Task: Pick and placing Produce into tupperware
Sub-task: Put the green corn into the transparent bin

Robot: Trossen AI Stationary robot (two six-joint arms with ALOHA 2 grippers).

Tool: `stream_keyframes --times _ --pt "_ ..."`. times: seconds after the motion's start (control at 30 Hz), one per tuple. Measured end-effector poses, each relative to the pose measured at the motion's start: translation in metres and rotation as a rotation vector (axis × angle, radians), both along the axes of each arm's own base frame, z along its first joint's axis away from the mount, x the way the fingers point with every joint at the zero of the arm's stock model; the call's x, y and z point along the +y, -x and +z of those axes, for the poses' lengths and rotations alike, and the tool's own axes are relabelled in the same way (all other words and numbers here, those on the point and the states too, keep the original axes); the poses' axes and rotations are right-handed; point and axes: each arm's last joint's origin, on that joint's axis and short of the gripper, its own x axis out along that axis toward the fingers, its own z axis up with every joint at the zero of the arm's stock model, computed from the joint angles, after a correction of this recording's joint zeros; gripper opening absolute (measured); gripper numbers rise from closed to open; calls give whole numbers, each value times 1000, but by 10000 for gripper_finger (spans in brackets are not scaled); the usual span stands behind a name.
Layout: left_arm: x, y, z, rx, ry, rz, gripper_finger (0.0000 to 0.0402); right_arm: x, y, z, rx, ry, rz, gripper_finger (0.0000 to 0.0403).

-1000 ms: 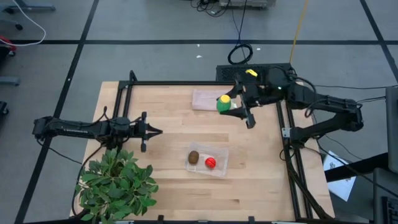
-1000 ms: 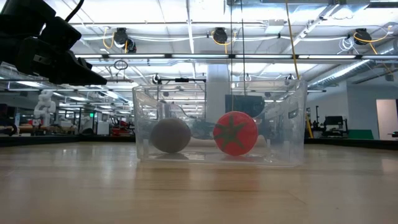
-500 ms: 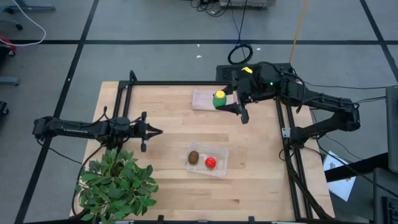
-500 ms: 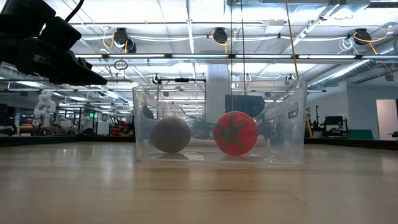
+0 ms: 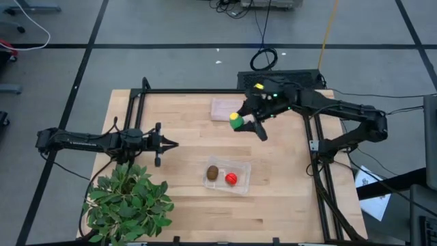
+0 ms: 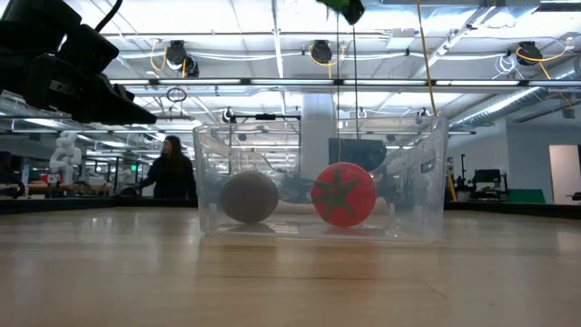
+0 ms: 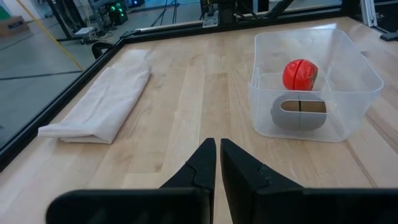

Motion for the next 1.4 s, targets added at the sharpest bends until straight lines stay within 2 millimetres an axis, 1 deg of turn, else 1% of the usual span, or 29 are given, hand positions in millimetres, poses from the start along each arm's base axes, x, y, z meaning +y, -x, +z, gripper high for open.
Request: stream_keyframes --times 0.1,0.23,0.4,0.57,0.8,0.97,1.2,1.3,1.4 --pt "0 0 0 0 -1 0 28 0 -10 -8 91 13 24 207" --pt "0 0 0 0 -1 0 28 5 -26 -9 111 23 60 207" --pt "0 0 0 0 1 1 28 4 -38 -13 210 32 82 208" --pt "0 0 0 1 0 1 28 15 -42 -18 257 76 149 208" --pt "0 0 0 1 0 1 28 27 -45 -29 348 122 152 208" --pt "0 0 0 0 0 1 28 27 -46 -40 425 144 168 208" --pt "0 0 0 0 0 1 28 26 -50 -63 588 123 188 208" --pt "0 0 0 -1 0 1 28 32 -56 -71 610 127 208 208" --pt "0 0 0 -1 -1 1 28 41 -58 -72 601 140 237 208"
